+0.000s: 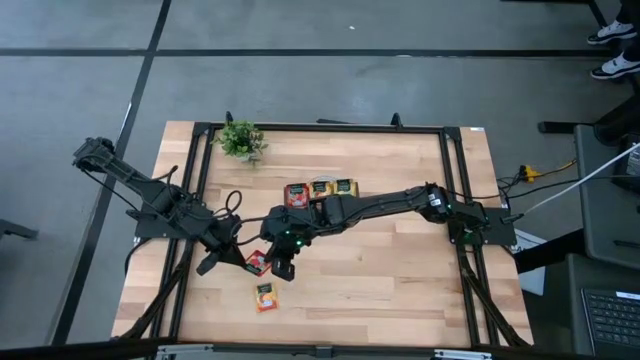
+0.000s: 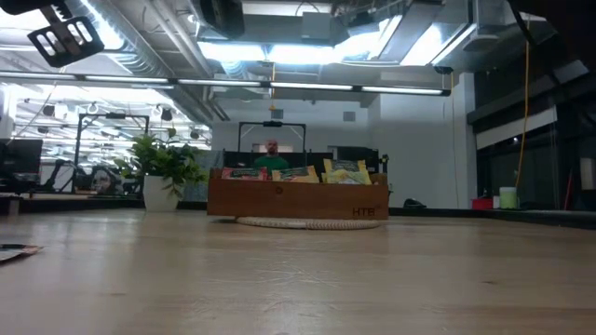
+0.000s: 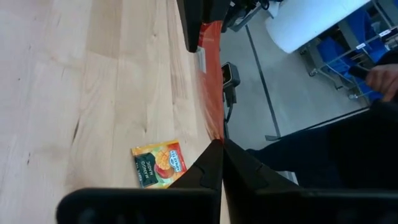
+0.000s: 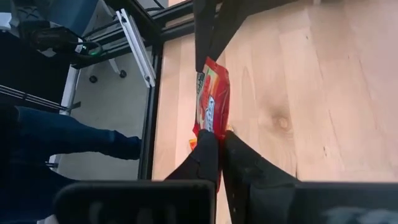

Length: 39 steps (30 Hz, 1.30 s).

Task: Pick & Place Tea
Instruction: Put the red tea bag into the left section of the wooden organizer

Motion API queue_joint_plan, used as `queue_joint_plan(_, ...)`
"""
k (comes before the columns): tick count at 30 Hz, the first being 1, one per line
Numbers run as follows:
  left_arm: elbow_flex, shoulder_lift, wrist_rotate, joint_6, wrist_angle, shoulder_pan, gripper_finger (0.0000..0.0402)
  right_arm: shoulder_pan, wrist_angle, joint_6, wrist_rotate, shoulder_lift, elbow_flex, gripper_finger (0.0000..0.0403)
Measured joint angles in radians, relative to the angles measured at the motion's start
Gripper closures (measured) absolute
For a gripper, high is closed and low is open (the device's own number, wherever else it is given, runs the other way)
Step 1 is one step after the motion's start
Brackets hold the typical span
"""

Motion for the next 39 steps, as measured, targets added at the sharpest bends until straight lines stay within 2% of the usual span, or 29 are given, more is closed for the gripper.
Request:
queue_joint_plan(7,0.000,-0.027,-0.045,-0.012,0.002,0.000,0.0374,0.012,-0.033,-0.022,0.055,-0.041,0.000,0.0393)
queue_joint_plan(15,0.000,-0.105,-0.137,-0.026,0.057,0.000,0.0293,0.051,-0.181,-0.016,0.229,-0.158,0.002,0.0393)
queue_joint_plan(18,0.000,-0.135,-0.207,0.033,0.166,0.001,0.0266,0.078,-0.208,0.006,0.344,-0.211,0.001,0.0393)
queue_joint_plan(21,0.000,-0.159,-0.325,0.141,0.293,0.001,0.0250,0.110,-0.209,0.009,0.480,-0.262,0.001,0.0393)
queue_joint_plan(24,0.000,-0.172,-0.402,0.262,0.425,0.001,0.0243,0.142,-0.201,0.018,0.619,-0.303,0.002,0.0393)
queue_joint_plan(28,0.000,-0.174,-0.456,0.390,0.573,0.004,0.0244,0.182,-0.189,0.029,0.775,-0.341,0.002,0.0393)
queue_joint_plan(34,0.062,-0.143,-0.454,0.444,0.595,0.061,0.0248,0.223,-0.104,-0.015,0.899,-0.358,0.001,0.0393)
queue_joint_plan(39,0.198,-0.053,-0.339,0.464,0.474,0.128,0.0249,0.230,-0.001,-0.097,0.902,-0.362,0.001,0.0393)
